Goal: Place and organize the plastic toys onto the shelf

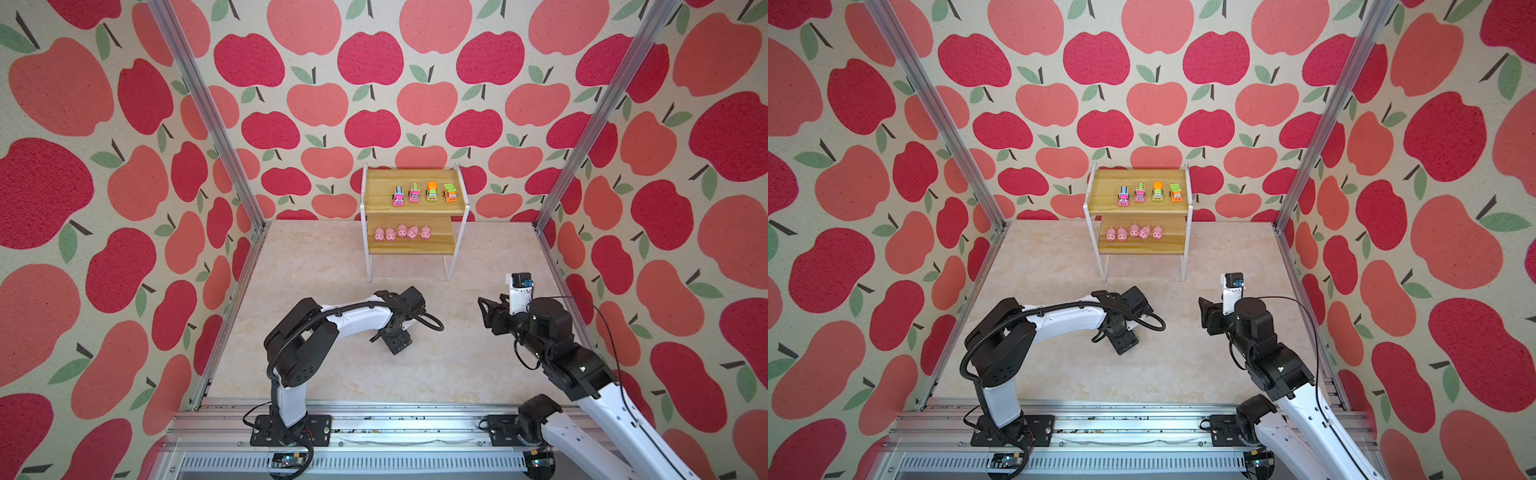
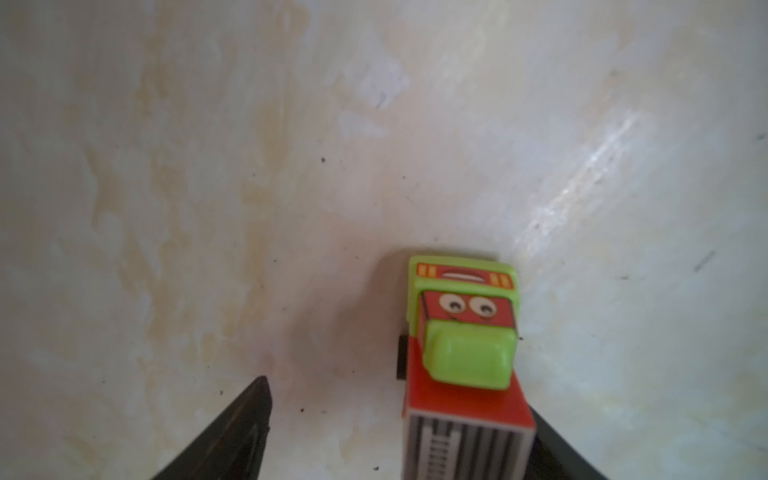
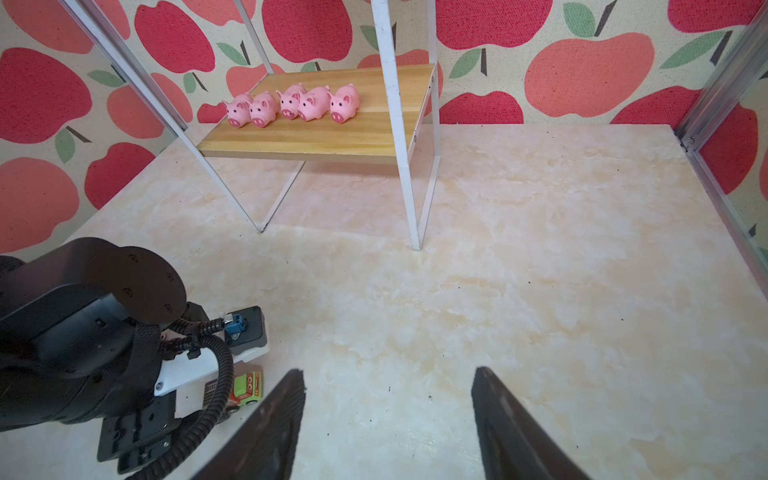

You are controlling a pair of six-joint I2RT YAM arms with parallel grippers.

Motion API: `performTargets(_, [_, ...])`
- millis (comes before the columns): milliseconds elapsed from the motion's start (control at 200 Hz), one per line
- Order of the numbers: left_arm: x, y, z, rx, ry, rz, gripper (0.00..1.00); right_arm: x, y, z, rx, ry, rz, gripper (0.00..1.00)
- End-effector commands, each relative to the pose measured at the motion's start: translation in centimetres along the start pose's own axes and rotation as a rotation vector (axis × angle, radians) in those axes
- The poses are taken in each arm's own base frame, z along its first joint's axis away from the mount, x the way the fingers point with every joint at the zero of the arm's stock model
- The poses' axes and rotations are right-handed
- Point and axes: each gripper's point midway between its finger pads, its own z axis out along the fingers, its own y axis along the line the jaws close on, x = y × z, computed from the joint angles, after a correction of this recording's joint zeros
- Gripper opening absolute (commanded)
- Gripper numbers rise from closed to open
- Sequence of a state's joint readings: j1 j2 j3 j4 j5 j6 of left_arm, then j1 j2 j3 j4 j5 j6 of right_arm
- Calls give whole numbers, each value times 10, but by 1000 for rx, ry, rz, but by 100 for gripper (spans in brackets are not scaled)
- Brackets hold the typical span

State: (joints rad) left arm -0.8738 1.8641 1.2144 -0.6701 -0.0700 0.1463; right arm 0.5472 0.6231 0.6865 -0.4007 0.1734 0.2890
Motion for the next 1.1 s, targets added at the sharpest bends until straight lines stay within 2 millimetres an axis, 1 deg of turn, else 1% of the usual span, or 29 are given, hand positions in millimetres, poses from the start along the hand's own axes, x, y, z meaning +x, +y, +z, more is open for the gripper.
performTargets(0, [1, 16, 6, -46, -4, -62, 82, 6, 7, 4, -49, 3, -14, 67])
performTargets(175, [0, 34, 7, -44, -39, -150, 82, 25, 22, 9, -146, 32, -28, 67])
performTargets(300, [4, 45, 14, -44, -38, -208, 82, 47, 38, 19, -213, 65, -72, 68])
performTargets(390, [5, 53, 17, -49, -44, -252, 82, 61, 56, 26, -265, 82, -137, 68])
performTargets(500, [5, 61, 19, -47, -45, -310, 82, 80, 83, 36, -341, 104, -216, 68])
performTargets(595, [6, 64, 13, -55, -55, -328, 82, 91, 103, 47, -380, 114, -247, 68])
performTargets(635, [9, 66, 11, -63, -54, -346, 82, 96, 113, 52, -401, 112, -254, 68])
performTargets(725, [17, 74, 1, -58, -73, -430, 82, 106, 130, 67, -421, 100, -269, 68])
performTargets(826, [24, 80, -16, -53, -111, -531, 84, 114, 140, 88, -377, 89, -251, 68])
performTargets(846, [26, 81, -20, -53, -118, -551, 85, 114, 141, 92, -366, 80, -240, 68])
performTargets(861, [28, 82, -22, -54, -121, -568, 88, 114, 142, 94, -366, 74, -230, 68])
performTargets(936, [35, 86, -40, -35, -158, -654, 93, 117, 149, 104, -347, 51, -201, 68])
performTargets(1051, [41, 95, -75, 36, -268, -764, 100, 127, 160, 121, -341, 44, -212, 67])
performTargets(1096, [43, 100, -88, 52, -316, -792, 99, 132, 163, 128, -338, 53, -217, 67])
